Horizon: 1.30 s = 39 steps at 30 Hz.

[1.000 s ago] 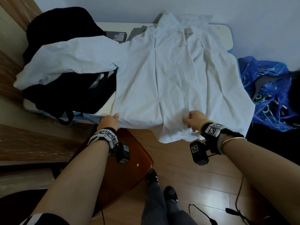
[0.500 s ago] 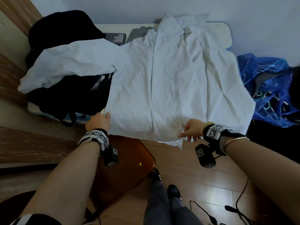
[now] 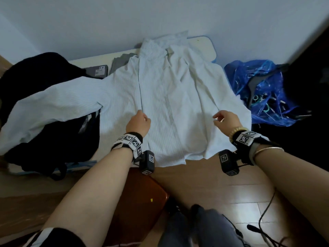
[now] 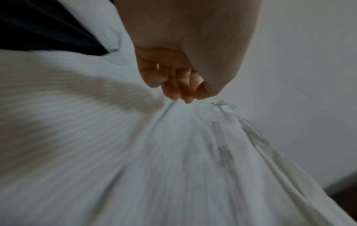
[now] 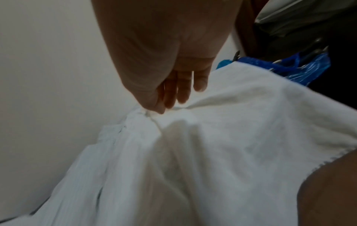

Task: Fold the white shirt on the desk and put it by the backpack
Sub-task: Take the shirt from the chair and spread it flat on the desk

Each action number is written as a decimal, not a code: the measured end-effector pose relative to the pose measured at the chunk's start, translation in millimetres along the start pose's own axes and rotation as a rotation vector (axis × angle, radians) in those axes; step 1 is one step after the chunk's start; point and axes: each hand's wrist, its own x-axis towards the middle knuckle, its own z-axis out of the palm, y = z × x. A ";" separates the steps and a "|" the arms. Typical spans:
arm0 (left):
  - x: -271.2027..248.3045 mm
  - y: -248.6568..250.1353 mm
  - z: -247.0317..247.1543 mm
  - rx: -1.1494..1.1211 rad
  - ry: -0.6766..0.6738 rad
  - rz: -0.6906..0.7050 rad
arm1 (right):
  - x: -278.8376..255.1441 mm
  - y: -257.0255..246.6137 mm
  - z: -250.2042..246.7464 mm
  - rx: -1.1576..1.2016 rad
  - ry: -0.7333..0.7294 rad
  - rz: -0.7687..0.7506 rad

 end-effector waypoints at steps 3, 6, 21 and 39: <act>13.1 39.2 15.8 -0.057 -0.110 0.082 | 11.8 27.8 -16.3 -0.019 0.111 0.067; 22.8 75.5 35.5 -0.145 -0.221 0.129 | 23.5 48.4 -31.2 -0.076 0.183 0.154; 11.7 221.8 112.9 -0.258 -0.388 0.132 | 38.2 84.8 -73.7 0.089 -0.112 -0.091; 3.6 142.0 75.2 -0.364 -0.143 -0.163 | 35.8 61.6 -37.1 0.090 -0.407 -0.056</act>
